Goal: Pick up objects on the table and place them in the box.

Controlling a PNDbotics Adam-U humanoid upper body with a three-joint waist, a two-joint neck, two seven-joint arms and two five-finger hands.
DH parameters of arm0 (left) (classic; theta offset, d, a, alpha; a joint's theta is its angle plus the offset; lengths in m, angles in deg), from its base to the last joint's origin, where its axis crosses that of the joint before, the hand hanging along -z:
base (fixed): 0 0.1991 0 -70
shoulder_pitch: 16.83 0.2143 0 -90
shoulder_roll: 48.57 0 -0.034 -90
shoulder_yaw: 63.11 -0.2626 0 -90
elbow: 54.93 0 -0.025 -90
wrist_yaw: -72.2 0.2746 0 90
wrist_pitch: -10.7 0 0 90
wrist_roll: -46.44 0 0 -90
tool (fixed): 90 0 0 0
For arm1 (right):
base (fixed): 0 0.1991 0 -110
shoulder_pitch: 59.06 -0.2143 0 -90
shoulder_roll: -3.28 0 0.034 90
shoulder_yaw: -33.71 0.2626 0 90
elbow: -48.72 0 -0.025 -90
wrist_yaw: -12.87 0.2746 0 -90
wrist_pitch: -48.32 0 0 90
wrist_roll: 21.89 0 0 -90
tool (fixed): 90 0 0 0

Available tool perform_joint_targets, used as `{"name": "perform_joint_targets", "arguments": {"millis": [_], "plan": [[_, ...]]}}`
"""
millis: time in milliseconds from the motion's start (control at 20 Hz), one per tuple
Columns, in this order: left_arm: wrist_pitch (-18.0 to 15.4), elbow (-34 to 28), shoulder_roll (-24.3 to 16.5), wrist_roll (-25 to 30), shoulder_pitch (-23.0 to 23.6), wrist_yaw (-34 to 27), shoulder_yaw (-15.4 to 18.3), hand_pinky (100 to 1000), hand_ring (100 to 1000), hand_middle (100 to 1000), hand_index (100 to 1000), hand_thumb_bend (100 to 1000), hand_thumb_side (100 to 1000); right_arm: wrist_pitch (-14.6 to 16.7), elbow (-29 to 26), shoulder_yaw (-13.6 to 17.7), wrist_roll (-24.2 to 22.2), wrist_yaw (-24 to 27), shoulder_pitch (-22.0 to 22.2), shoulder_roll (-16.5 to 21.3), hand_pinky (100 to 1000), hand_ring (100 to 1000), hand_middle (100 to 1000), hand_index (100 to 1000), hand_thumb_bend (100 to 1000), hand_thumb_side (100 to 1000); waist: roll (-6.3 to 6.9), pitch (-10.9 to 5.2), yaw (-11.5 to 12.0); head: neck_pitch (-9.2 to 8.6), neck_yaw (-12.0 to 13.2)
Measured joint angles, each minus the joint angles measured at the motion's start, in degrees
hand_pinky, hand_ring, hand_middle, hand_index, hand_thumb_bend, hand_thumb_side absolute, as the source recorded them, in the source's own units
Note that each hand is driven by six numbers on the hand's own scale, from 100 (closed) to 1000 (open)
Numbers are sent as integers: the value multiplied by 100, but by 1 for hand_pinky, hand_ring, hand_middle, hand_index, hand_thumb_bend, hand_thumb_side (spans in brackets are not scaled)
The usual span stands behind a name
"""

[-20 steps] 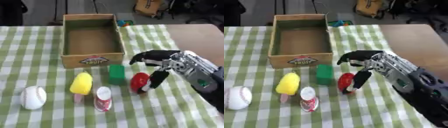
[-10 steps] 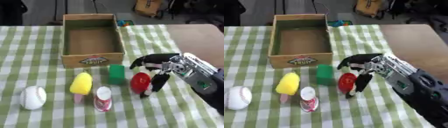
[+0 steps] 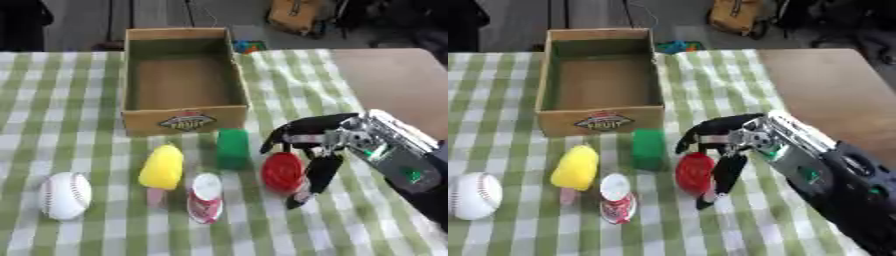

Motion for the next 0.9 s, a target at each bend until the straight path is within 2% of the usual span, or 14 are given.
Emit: {"name": "perform_joint_targets", "arguments": {"millis": [400, 900], "plan": [[5, 0, 2, 17, 2, 0, -1, 742, 627, 590, 674, 100, 936, -88, 31, 0, 57, 112, -54, -1, 405, 716, 818, 909, 629, 301, 3, 10, 10, -28, -23], [0, 0, 4, 29, 3, 42, -3, 742, 627, 591, 674, 100, 932, 127, 344, -18, 125, 68, -51, -21, 449, 742, 822, 901, 624, 286, 5, 30, 29, -33, -38]]}}
